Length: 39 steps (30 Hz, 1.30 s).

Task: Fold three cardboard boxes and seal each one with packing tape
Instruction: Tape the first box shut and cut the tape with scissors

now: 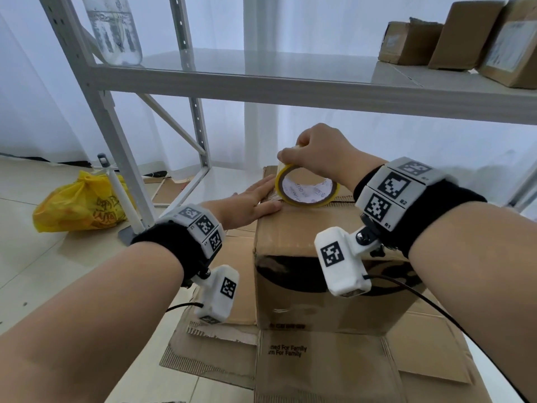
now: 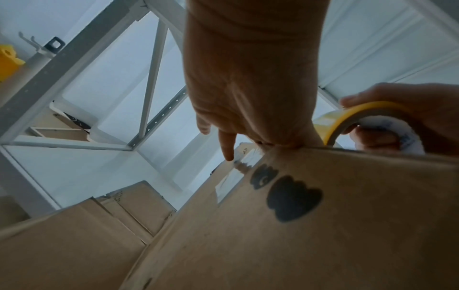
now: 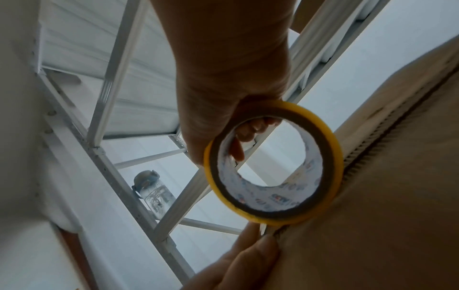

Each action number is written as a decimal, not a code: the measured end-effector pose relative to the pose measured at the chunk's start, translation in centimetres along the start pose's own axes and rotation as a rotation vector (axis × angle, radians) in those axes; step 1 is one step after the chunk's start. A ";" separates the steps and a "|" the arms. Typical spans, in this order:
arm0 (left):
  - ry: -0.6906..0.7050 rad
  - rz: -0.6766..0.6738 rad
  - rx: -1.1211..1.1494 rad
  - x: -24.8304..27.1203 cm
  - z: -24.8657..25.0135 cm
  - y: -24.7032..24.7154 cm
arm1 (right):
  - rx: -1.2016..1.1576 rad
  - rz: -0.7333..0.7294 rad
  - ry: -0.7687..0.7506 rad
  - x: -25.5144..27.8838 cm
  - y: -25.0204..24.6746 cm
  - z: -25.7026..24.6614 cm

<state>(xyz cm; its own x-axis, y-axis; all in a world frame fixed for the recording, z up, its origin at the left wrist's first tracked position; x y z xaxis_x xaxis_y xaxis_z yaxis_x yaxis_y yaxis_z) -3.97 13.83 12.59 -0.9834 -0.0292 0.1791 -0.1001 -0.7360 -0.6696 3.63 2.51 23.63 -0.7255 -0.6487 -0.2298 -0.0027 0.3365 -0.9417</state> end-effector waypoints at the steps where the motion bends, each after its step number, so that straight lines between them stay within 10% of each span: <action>1: -0.023 -0.001 -0.018 0.0 -0.1 0.0 | 0.046 -0.003 0.004 0.1 -0.3 0.5; 22: -0.306 -0.058 -0.703 -0.6 4.0 0.9 | 0.448 -0.148 0.040 -0.2 -0.2 3.4; 39: -0.227 0.295 0.683 1.7 0.1 2.5 | 0.474 -0.085 0.006 0.7 -0.7 4.4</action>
<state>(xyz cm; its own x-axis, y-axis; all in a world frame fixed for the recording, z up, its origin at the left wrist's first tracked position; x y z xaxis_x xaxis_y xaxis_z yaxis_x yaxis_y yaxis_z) -5.83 11.92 11.30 -0.8923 -0.3726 0.2548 0.3492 -0.9275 -0.1333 6.16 -1.18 23.07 -0.7404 -0.6559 -0.1465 0.2504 -0.0669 -0.9658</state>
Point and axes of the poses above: each hand's wrist, its own x-axis away from the middle knuckle, its own y-axis out of the palm, z = x × y, the point moved 6 cm from there along -x, towards the middle knuckle, and after that the axes turned 15 degrees about x, right-handed, at the moved point
